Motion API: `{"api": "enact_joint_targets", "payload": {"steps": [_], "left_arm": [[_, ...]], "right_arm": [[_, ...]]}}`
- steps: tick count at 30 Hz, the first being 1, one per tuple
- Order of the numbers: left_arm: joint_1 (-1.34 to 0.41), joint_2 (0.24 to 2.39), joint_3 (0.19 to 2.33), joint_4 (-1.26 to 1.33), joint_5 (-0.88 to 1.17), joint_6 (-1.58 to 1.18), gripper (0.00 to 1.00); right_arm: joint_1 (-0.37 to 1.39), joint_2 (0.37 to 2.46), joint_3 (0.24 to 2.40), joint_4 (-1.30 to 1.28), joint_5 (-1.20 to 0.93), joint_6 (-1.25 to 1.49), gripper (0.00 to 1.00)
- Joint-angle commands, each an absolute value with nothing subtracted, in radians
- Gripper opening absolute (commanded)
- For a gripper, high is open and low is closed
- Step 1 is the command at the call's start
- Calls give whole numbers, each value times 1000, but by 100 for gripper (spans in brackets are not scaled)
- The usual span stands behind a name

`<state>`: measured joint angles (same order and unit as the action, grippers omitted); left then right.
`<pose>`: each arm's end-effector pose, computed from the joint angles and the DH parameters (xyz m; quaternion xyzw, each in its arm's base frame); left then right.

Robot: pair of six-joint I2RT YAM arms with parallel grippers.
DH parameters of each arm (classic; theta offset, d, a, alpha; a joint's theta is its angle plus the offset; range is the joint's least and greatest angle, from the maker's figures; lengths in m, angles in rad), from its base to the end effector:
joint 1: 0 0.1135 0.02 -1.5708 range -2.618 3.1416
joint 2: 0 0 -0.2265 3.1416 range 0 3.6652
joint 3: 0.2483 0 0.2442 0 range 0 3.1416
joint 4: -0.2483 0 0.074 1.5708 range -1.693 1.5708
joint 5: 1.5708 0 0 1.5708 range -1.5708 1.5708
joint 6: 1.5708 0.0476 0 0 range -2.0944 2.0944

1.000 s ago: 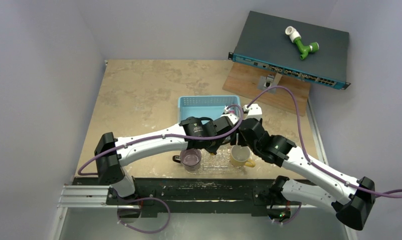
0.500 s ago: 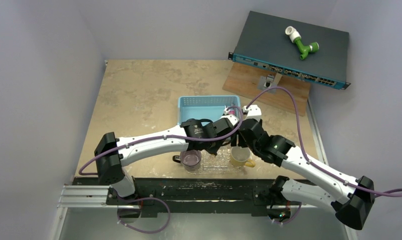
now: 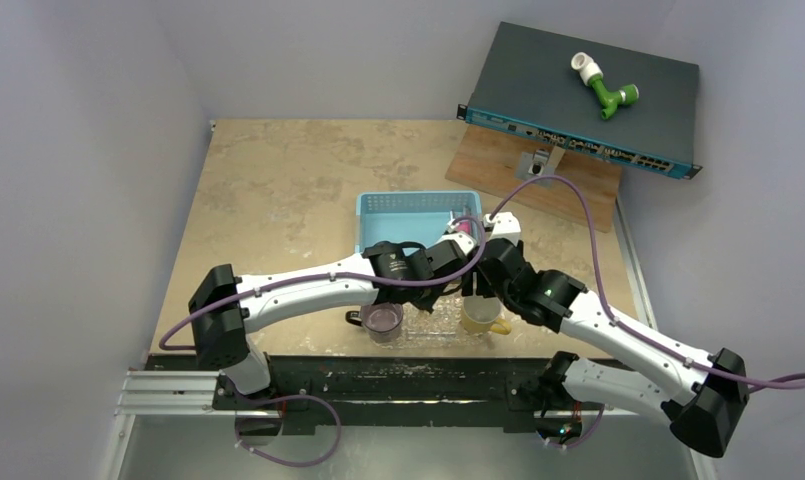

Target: Prepare toiletry sets of a toothbrush and toothpaste on the tray

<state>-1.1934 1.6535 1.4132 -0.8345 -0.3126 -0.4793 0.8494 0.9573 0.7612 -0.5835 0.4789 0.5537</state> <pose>0.1388 -0.3104 0.2363 0.2989 0.9105 -0.0788 0.2745 0.1592 0.1478 0.2297 -0.0417 0.9001 0.0744 0.4272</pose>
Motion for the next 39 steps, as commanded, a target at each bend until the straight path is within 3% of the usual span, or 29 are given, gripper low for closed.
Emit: {"api": "enact_joint_targets", "payload": {"steps": [1,39], "left_arm": [[-1188,1641,1373,-872,-331,-493,0],[-1189,1638,1338,-911,-315,-500,0]], "right_arm": [[847,946,781,-522,487,571,76],[847,968,778,-505,474,577,78]]}}
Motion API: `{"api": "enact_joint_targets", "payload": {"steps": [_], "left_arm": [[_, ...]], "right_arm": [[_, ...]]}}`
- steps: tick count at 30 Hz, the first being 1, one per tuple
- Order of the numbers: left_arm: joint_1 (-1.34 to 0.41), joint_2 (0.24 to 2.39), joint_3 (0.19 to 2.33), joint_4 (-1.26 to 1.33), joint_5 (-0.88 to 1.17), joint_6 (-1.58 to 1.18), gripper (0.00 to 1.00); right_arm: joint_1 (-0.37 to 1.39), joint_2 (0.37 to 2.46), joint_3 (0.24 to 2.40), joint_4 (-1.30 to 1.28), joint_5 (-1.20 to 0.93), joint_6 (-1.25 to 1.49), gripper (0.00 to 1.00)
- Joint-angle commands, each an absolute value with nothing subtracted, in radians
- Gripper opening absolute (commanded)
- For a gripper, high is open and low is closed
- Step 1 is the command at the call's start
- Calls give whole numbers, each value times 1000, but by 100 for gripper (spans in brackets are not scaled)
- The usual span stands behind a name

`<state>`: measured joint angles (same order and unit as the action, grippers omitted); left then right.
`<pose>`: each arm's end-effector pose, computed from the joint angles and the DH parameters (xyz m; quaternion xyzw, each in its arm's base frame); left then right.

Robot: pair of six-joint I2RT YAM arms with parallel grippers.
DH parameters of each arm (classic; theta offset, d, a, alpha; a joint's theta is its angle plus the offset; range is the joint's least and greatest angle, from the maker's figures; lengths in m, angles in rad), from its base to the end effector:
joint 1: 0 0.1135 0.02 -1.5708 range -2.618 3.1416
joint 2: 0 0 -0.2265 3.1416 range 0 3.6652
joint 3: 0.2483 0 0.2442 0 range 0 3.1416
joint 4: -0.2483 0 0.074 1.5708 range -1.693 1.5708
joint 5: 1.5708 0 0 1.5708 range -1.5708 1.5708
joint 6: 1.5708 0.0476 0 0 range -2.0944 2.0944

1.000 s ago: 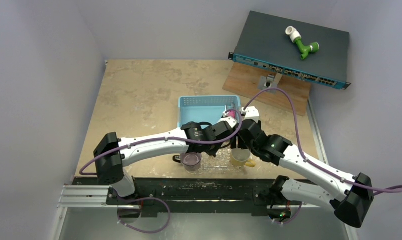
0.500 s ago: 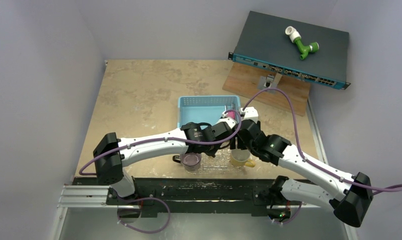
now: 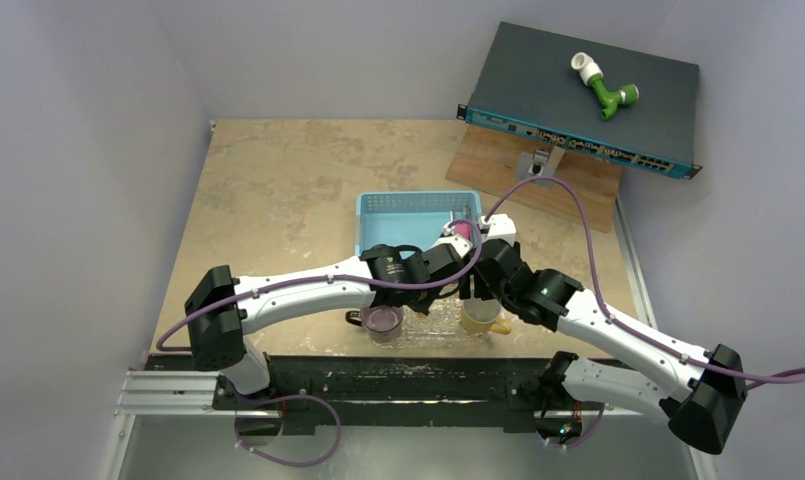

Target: Prepare toiletry sets of a toothbrush and toothpaste on the tray

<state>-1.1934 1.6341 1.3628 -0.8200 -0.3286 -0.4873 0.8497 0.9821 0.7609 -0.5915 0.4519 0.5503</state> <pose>0.1371 -0.3043 0.2283 0.2949 0.9126 -0.0685 0.2746 0.1600 0.1505 0.2237 -0.0531 0.9076 0.0731 0.4099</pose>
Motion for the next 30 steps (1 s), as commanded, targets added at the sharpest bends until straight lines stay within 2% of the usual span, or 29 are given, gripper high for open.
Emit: {"api": "enact_joint_targets", "payload": {"steps": [1,14,20,26,30], "left_arm": [[-1189,1640,1338,-910,-313,-500,0],[-1189,1672,1339,-900,-286,-496,3],[-1189,1682,1344,-902,-284,-493,7],[-1189,1698,1350,-910,-282,-490,15],[-1189,1690,1356,-915,-279,-488,24]], "right_arm": [[847,968,779,-506,474,577,78],[847,967,773,-508,474,580,80],[847,962,770,-508,473,580,80],[847,963,767,-503,471,579,80],[847,965,771,-503,471,575,81]]}}
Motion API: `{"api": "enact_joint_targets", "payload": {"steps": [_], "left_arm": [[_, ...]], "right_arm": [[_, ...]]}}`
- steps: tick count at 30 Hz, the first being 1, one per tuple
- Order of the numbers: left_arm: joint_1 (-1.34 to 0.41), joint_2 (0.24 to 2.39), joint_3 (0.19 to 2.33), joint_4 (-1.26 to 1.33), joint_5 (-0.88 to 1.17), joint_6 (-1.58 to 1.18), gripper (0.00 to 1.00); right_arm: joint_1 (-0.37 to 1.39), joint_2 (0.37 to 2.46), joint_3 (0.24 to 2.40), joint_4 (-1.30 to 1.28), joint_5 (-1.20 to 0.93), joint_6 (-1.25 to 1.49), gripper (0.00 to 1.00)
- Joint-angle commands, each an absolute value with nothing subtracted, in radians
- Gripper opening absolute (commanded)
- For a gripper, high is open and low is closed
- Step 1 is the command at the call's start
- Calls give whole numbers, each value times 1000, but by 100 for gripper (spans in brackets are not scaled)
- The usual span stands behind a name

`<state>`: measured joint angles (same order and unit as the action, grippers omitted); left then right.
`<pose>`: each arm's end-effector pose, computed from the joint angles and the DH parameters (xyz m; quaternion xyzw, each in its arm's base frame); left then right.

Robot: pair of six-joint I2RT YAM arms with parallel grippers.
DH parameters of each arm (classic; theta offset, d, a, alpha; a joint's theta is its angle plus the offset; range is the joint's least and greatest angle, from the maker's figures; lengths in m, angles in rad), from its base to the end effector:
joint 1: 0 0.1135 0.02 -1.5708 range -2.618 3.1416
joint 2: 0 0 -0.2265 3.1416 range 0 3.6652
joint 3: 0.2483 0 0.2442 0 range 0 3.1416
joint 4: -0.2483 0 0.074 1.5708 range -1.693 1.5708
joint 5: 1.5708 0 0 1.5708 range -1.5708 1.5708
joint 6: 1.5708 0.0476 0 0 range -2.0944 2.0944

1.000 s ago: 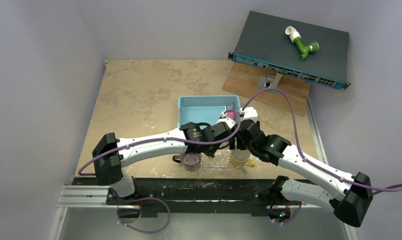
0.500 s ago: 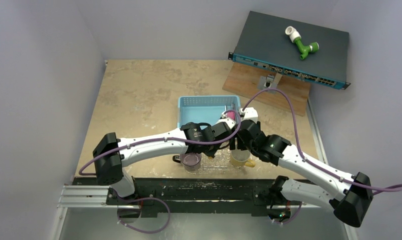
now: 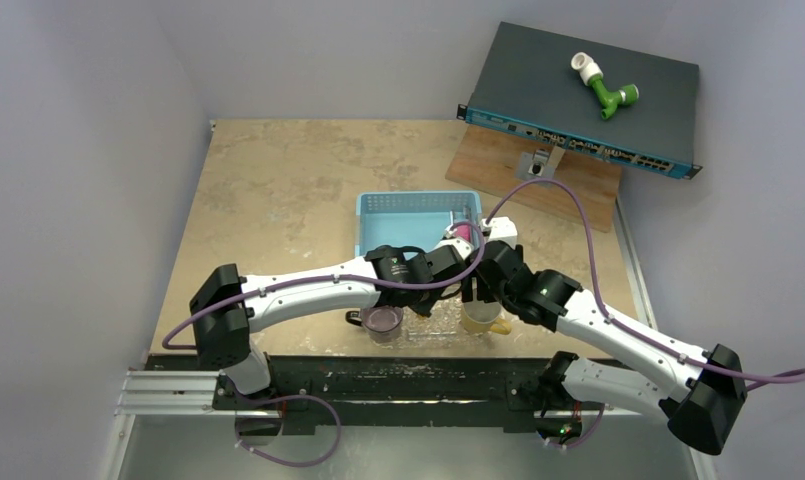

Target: Prepare toiletry sets of a toothbrush and toothpaste on the tray

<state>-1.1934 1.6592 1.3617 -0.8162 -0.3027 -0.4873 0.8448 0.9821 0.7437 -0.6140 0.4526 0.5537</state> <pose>0.1372 -0.3077 0.2199 0.3009 0.9153 -0.0689 0.2588 0.1585 0.1472 0.2164 -0.0543 0.9141 0.0597 0.3974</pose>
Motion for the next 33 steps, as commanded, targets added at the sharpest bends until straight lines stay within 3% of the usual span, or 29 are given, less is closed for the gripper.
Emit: {"api": "enact_joint_targets", "payload": {"steps": [1,6,18,33], "left_arm": [[-1189,1687,1361,-916,-279,-486,27],[-1189,1666,1395,-939,-289,-473,35],[-1188,1598,1493,-1015,-356,-447,41],[-1187,1318,1488,-1028,-374,-448,50]], "right_arm": [[847,966,774,-504,471,575,81],[847,968,792,-512,472,569,81],[847,985,877,-533,501,533,82],[844,1180,1082,-517,585,442,81]]}}
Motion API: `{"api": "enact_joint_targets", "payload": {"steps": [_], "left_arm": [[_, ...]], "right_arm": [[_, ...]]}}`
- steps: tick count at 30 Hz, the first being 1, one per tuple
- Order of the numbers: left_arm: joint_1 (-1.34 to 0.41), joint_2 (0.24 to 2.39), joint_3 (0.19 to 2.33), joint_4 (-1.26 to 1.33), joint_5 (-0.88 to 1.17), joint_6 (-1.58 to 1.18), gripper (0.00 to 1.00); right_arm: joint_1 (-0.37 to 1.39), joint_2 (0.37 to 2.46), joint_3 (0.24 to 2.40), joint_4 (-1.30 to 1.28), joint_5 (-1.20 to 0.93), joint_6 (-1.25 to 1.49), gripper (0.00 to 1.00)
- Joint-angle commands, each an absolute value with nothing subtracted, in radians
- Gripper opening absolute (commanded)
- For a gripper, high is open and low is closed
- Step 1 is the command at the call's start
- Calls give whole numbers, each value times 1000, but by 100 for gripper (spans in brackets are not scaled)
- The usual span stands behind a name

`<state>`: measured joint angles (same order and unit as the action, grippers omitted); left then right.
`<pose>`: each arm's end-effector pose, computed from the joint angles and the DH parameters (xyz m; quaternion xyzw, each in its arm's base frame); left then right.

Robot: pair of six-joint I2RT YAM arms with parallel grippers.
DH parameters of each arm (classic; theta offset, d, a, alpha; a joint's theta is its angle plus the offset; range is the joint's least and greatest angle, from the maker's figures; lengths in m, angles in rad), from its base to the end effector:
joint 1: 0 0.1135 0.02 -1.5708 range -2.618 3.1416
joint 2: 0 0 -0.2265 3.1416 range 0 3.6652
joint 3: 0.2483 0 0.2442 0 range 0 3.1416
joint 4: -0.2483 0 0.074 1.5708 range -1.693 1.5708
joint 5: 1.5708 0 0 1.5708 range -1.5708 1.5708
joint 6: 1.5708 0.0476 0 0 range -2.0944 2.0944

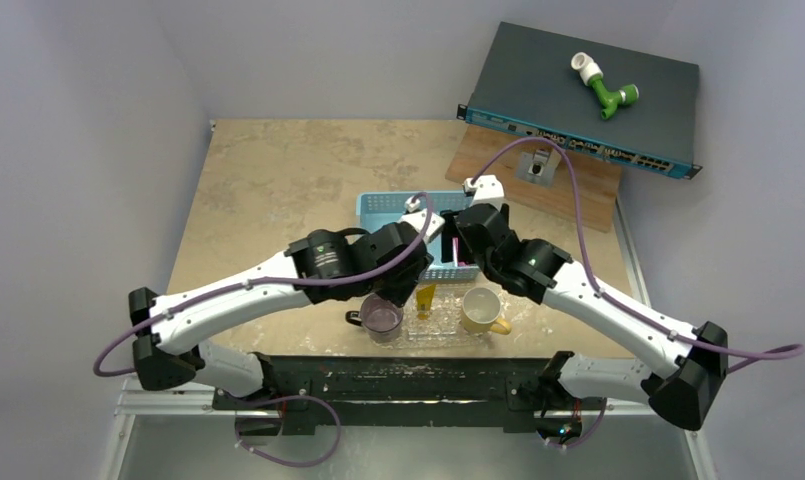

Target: Prepare toiletry sets of a toothbrush and toothpaste on the tray

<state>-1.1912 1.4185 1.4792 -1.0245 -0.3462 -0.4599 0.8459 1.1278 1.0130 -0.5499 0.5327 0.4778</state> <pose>0.1210 -0.2597 0.3141 0.2881 0.8963 -0.1049 0.3204 0.1875 0.1752 0.2797 -0.0455 0.8738 0.0728 0.4786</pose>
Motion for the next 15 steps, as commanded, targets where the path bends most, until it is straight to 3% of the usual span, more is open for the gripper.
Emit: {"api": "enact_joint_targets", "payload": {"steps": [1,5,12,15], "left_arm": [[-1187,1292,1475,-1024,-378,-448,51],[-1186,1166,1408,-1001,-394,-447,53],[-1184,958,1277,-977,-419,-456,58],[-1183,884,1227,-981,-443,-459,60]], "right_arm": [[842,1191,1093,-513,587,437,80],[827,1273,1133,-500,587,411,73],[782,1408,1186,-494,548,389,48],[760,1455,1201,-492,532,384,43]]}}
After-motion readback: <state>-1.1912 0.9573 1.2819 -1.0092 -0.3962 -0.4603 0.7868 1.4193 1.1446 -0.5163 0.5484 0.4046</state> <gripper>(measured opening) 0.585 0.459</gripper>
